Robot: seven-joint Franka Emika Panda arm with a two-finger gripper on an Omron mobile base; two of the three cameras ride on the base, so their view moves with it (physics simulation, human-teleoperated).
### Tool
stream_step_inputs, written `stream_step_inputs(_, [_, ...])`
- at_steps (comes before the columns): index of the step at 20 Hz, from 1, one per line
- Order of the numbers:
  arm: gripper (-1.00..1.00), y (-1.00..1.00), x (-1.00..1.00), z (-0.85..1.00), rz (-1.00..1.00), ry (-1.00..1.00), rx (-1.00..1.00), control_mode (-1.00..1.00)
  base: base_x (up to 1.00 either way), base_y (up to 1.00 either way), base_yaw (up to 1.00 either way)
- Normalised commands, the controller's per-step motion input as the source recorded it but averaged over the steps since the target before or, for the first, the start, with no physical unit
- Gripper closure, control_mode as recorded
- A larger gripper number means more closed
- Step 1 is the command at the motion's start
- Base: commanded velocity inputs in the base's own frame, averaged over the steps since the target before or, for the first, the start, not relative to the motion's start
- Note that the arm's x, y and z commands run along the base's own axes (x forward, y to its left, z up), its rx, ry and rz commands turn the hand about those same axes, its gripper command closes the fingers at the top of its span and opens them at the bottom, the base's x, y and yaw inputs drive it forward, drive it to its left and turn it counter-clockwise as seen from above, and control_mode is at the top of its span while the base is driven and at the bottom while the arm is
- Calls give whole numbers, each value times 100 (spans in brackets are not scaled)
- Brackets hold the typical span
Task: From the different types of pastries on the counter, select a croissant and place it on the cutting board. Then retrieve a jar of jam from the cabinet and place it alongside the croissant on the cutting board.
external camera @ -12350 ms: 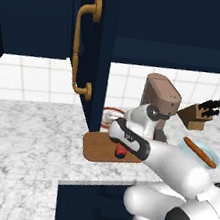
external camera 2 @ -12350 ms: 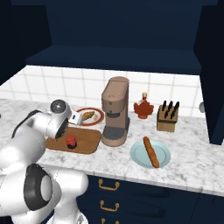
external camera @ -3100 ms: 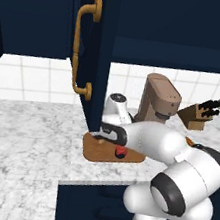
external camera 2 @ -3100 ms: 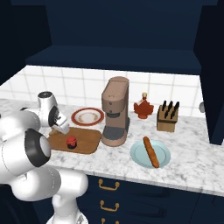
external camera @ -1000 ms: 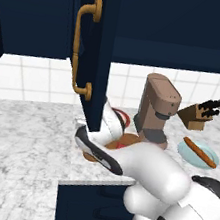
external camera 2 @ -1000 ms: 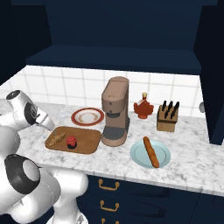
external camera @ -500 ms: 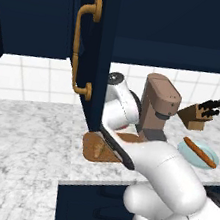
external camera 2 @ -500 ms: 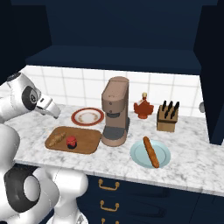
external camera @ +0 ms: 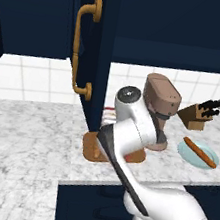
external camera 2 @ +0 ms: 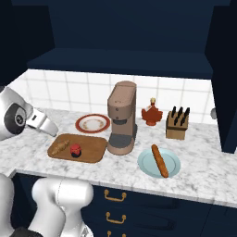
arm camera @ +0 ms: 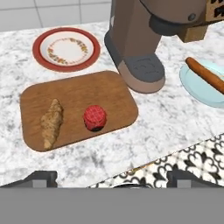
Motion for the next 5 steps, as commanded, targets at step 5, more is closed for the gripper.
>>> stream_step_inputs(5, [-100,0,0,0,0,0,0,-100,0,0,0])
